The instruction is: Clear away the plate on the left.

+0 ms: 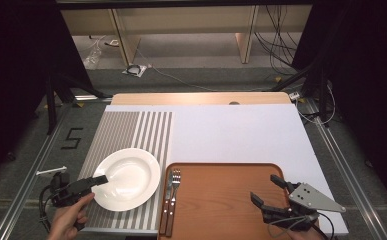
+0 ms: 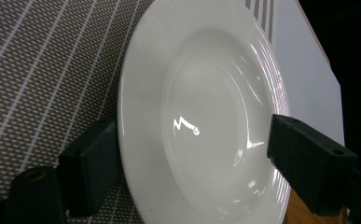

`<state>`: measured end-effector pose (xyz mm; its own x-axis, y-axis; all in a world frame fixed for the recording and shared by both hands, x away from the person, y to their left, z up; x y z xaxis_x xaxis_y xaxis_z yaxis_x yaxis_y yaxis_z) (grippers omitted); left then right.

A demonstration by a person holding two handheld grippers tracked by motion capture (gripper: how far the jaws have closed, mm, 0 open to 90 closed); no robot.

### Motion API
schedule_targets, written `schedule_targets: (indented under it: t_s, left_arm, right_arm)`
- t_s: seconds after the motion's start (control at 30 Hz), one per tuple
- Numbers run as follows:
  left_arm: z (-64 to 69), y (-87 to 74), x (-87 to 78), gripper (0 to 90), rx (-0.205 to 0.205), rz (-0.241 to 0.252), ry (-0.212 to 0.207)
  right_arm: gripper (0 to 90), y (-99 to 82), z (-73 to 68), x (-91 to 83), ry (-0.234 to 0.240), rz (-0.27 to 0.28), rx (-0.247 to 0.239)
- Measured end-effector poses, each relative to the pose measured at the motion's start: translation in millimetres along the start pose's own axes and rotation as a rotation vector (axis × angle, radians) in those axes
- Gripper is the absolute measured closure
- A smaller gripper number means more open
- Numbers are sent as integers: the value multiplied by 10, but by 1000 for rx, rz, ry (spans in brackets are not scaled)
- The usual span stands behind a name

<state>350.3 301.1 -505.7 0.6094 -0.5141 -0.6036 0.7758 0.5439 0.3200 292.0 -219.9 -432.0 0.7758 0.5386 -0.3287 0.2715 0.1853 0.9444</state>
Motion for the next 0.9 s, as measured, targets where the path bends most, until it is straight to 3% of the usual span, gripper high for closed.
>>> schedule_targets:
  t_s: [0.17,0.3,0.47,0.57,0.63,0.9]
  left_arm:
    - [-47,-47,32,193,-94,-7,-31]
    - [-54,-94,56,212,-117,-13,-16]
    - [-27,-193,93,258,-190,-22,-64]
    - [-33,-208,105,277,-220,-13,-65]
    - [-54,-229,127,304,-265,-13,-68]
    - [-53,-321,204,391,-345,-15,-69]
  right_arm:
    - [196,0,1,3,1,5,2]
    - [196,0,-2,0,0,2,3]
    - [196,2,-4,-2,0,2,2]
    - [197,4,-9,-2,2,3,4]
    - [196,1,-12,1,4,1,-2]
    - [197,0,-8,-2,0,-4,-3]
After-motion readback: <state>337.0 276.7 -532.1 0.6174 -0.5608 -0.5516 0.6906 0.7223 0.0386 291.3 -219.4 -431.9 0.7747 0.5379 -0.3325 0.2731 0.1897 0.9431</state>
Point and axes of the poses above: each handheld gripper's, and its own axes: x roughly forward along the jaws, y roughly out of its top, z roughly to its right, the point moved 6 cm from there along x, roughly forward along the jaws, and after that the axes turned 3 degrees about -y, right-handed, at the moved point
